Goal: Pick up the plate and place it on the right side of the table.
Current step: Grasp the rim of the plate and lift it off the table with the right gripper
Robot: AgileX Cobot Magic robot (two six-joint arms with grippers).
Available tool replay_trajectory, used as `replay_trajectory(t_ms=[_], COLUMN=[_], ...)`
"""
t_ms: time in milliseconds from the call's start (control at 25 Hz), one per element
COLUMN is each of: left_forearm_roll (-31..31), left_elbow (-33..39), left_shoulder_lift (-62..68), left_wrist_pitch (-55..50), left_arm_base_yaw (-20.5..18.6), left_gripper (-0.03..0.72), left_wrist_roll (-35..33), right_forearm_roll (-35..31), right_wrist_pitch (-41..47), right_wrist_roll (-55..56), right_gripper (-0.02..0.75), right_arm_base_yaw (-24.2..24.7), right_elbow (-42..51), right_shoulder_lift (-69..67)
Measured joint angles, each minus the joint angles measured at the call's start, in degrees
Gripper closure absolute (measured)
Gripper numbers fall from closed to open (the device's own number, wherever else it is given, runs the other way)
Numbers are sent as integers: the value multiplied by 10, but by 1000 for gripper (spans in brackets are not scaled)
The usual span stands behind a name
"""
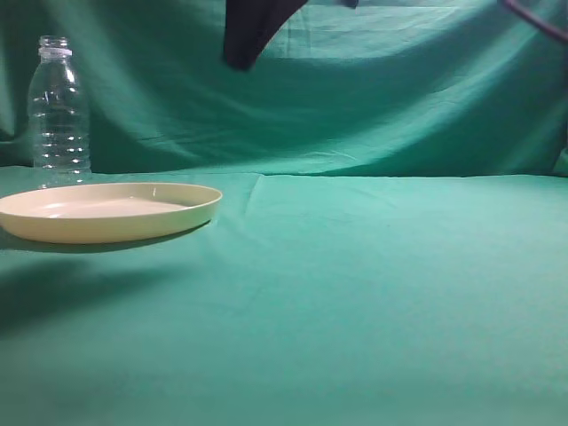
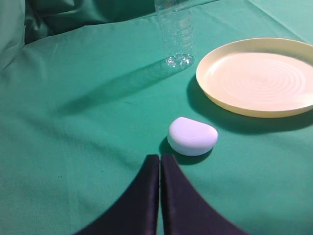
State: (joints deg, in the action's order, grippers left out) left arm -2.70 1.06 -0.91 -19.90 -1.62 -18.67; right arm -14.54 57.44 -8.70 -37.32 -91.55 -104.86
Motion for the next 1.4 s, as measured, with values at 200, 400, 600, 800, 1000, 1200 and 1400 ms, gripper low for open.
replay_trajectory(t_ms=[200,400,600,800,1000,1200,1400], left_forearm_roll=[0,0,0,0,0,0,0], left_elbow=[0,0,0,0,0,0,0], left_shoulder_lift=[0,0,0,0,0,0,0], left_wrist_pitch=[0,0,0,0,0,0,0], left_arm_base_yaw=[0,0,0,0,0,0,0], left_gripper=[688,688,688,688,688,688,688], left_wrist_roll=[0,0,0,0,0,0,0], right_forearm_roll=[7,36,55,55,52,51,51], right_wrist_pitch=[6,32,37,15,-12,-44,-63], right_wrist_roll=[23,35,43,30,-4,-6,-9], right_gripper=[738,738,688,461,258,232,232], right_arm_base_yaw=[-2,-2,-2,-2,-2,-2,-2], right_elbow=[-104,-195,-232,-236,-237,-237,-237], right_shoulder_lift=[-115,-209,-257,-258,-265,-294,-313])
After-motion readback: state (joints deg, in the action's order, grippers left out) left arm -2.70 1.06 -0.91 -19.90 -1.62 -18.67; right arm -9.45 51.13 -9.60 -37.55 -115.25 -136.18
